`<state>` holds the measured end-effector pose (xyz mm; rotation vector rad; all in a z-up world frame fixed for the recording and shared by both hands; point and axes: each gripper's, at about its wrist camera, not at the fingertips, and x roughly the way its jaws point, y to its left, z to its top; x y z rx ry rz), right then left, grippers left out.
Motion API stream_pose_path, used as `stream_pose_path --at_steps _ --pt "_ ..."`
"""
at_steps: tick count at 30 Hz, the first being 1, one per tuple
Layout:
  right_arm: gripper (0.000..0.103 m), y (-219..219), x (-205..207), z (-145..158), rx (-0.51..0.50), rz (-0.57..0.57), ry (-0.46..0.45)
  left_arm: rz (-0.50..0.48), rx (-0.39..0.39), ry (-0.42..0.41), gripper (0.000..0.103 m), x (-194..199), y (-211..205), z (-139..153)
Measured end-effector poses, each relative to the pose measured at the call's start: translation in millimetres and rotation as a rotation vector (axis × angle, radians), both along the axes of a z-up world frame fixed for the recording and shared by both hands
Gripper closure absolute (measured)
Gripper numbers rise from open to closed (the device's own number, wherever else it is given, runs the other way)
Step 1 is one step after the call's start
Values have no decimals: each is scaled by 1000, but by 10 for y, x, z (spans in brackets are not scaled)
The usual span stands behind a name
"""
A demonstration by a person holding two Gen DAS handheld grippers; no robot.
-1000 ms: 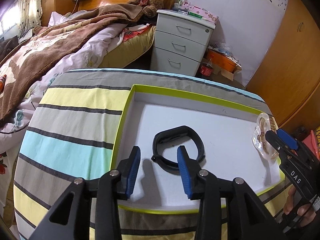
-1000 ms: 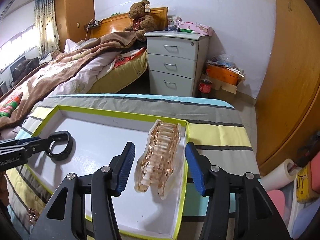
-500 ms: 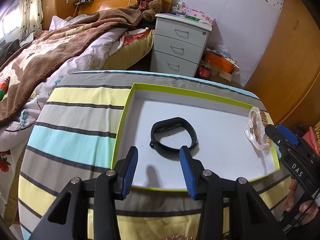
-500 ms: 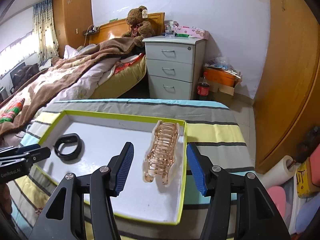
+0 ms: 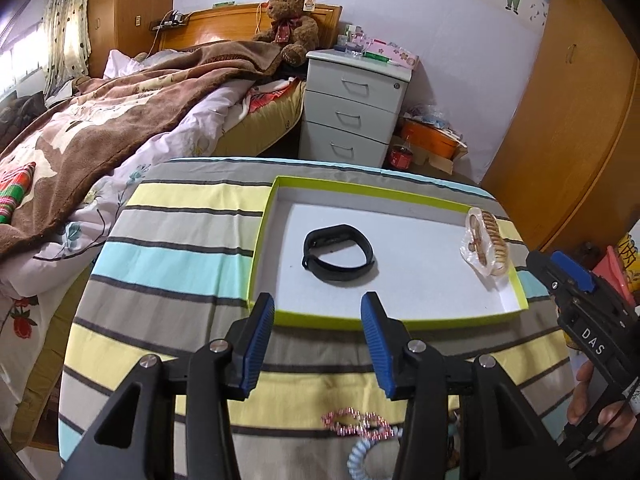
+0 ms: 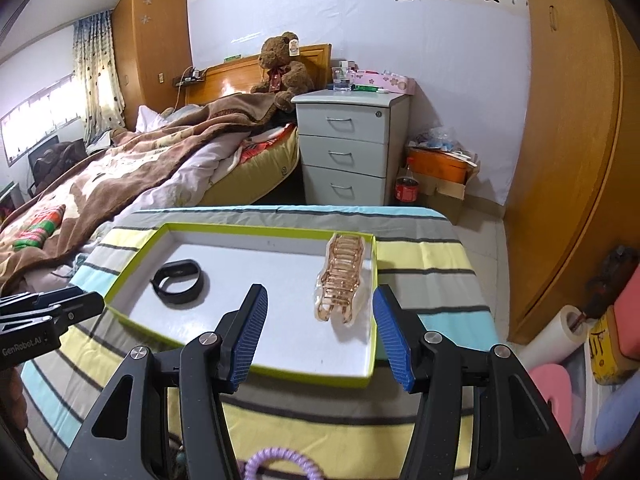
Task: Organize jewelry
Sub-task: 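Close the right gripper on the purple coiled hair tie while the left gripper grasps the beaded bracelets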
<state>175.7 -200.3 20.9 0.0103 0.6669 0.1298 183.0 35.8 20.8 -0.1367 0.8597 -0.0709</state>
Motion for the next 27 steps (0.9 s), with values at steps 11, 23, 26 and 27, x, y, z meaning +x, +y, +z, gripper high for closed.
stream_pose_path --at_steps 11,23,26,27 --pt "47 -9 -335 -112 3 6 24 7 -25 -7 54 -328 140 -35" --pt "47 -211 -680 -473 -7 -11 141 -42 -111 14 45 -680 225 -222" --pt "47 -214 -710 -527 -24 -8 163 -58 -103 44 45 -747 214 -290" --pt "47 -217 -723 -541 -26 -6 169 -60 -92 50 45 -767 206 -308"
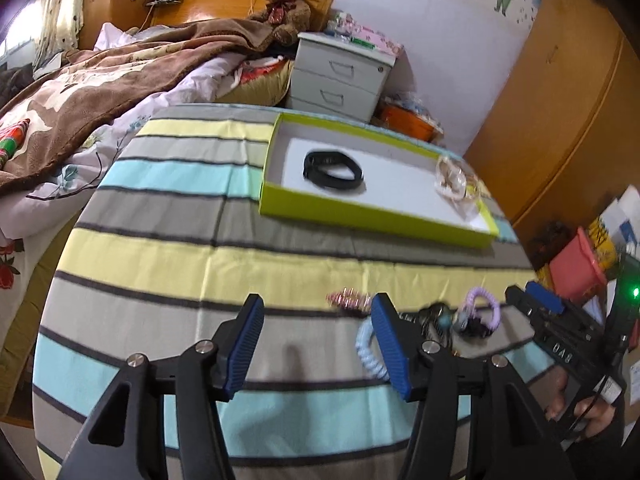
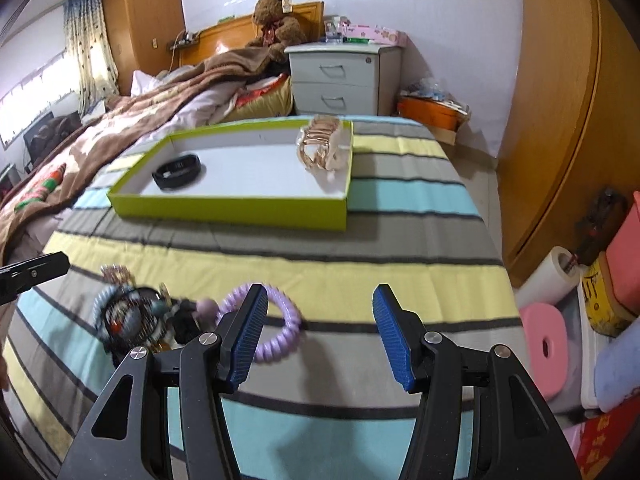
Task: Organize jewelry
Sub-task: 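Close the right gripper on the purple coiled hair tie while the left gripper grasps the beaded bracelets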
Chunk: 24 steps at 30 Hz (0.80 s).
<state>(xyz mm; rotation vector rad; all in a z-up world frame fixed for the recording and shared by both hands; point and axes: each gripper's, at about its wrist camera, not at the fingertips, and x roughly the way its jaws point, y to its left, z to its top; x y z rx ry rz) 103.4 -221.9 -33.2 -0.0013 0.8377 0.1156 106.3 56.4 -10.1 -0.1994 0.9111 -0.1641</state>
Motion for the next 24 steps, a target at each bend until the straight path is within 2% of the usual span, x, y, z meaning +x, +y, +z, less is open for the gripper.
stream_pose_path --at_steps 9,13,15,18,21,22,24 --pt "48 62 35 -130 -6 36 63 -15 -5 37 45 -145 30 -93" --pt "59 98 38 -146 -6 57 74 -7 -7 38 45 -179 46 -98" --pt "60 117 43 -154 -22 60 76 -8 -8 41 45 -193 38 -97" --pt "66 153 30 -160 -56 67 72 -20 -18 41 45 -202 5 -82" --pt "87 131 23 -153 -52 68 67 -45 -26 35 45 -212 -62 -46" --pt "91 112 23 -154 -50 63 67 -57 -28 34 45 -213 -89 -34" --pt "91 79 23 -152 -38 59 67 -74 -34 30 45 -210 -147 -13"
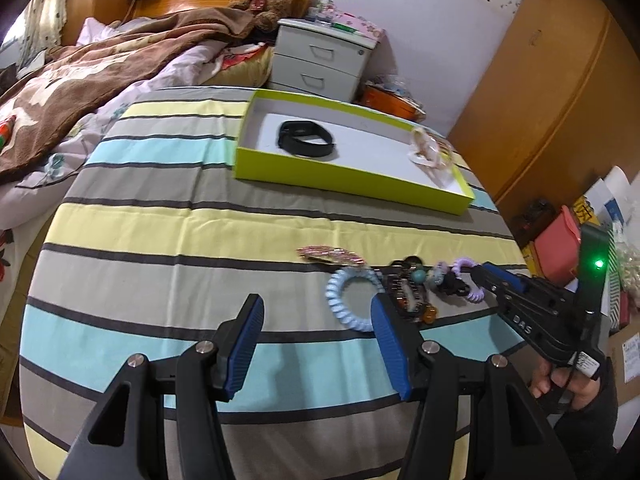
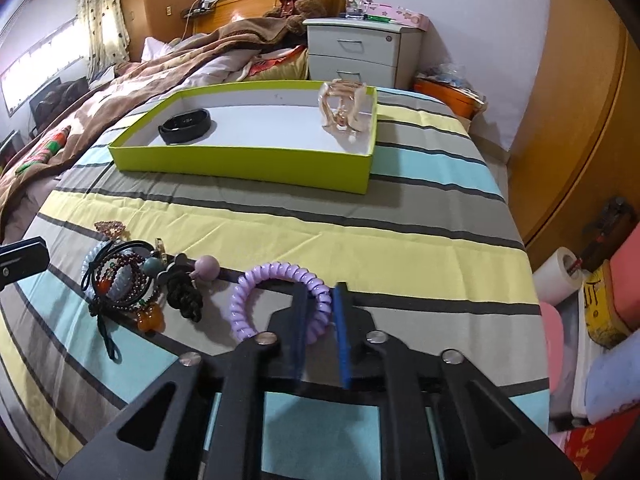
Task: Organize jewelry
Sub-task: 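Close the right gripper on the purple coiled hair tie while the left gripper grasps the beaded bracelets, then carry the hair tie and bracelets with both grippers over the green lid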
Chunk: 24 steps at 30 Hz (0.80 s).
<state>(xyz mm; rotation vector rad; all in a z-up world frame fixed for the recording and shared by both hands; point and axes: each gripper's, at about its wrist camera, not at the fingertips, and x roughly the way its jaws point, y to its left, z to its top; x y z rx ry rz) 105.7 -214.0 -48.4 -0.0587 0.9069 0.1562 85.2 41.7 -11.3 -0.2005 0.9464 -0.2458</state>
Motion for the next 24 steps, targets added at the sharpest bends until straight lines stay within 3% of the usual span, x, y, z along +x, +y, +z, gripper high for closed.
stream_pose_path --at_steps 10,21,24 --pt "93 -178 -124 81 13 -56 -47 -92 -1 21 46 54 -355 -26" --pt "93 -249 -210 111 40 -77 -62 -92 -6 38 80 201 -554 -91" --pt "93 -236 -214 111 43 -72 -64 -91 0 53 81 229 -573 -124"
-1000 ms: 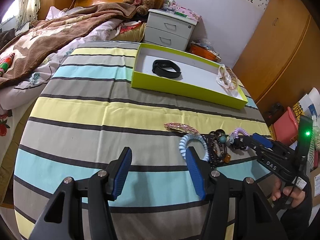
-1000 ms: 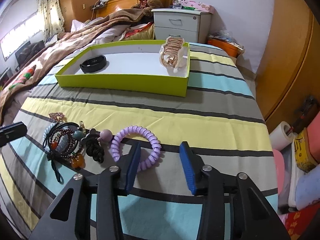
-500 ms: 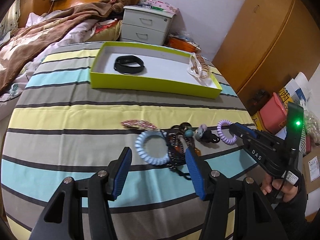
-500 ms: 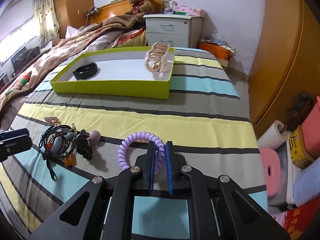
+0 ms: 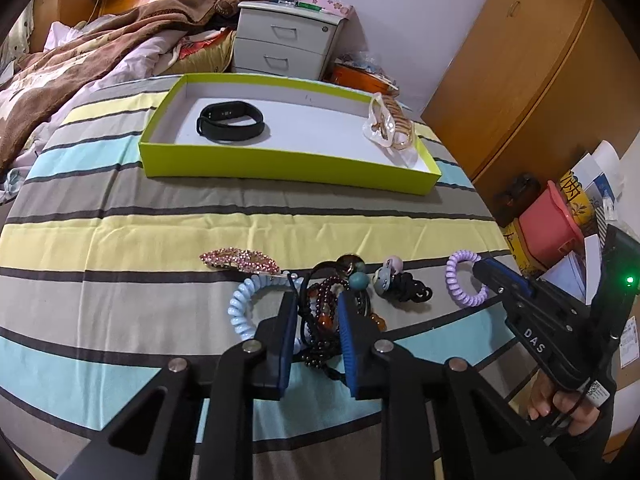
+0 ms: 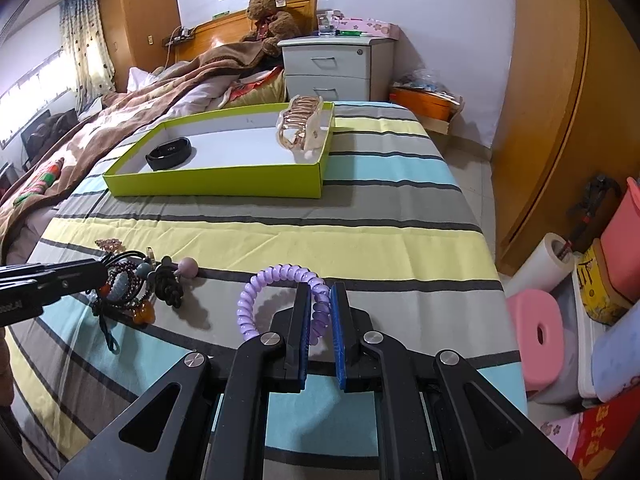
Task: Organize jewelry
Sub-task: 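Carry the hair tie and bracelets with both grippers over the green lid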
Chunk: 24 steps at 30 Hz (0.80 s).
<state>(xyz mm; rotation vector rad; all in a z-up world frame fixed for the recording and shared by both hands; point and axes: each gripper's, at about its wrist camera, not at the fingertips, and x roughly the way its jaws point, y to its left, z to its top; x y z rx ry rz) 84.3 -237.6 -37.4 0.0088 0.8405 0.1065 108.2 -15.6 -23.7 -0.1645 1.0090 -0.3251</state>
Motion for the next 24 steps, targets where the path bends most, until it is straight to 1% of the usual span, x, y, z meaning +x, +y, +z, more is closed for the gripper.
stream_pose_path --at_steps 4,6,7,9,11,14,24 --pt "93 -2 -15 5 2 1 -5 -2 9 10 81 6 -24 -30" --pt "93 -8 -16 2 3 -1 -5 0 15 10 88 3 -29 -36" --pt "93 -10 -15 3 3 -2 -5 2 17 9 89 8 -26 -36" --pt "93 -12 -16 7 3 -3 -7 1 17 5 94 3 -23 -30" --pt "93 -13 -20 15 4 -4 -10 8 19 -5 96 -8 -16 -9" --pt "93 -12 -24 31 5 -7 -16 19 10 -18 96 -11 6 34" --pt "93 -16 -72 139 5 -20 -44 6 -17 -80 96 -30 13 248"
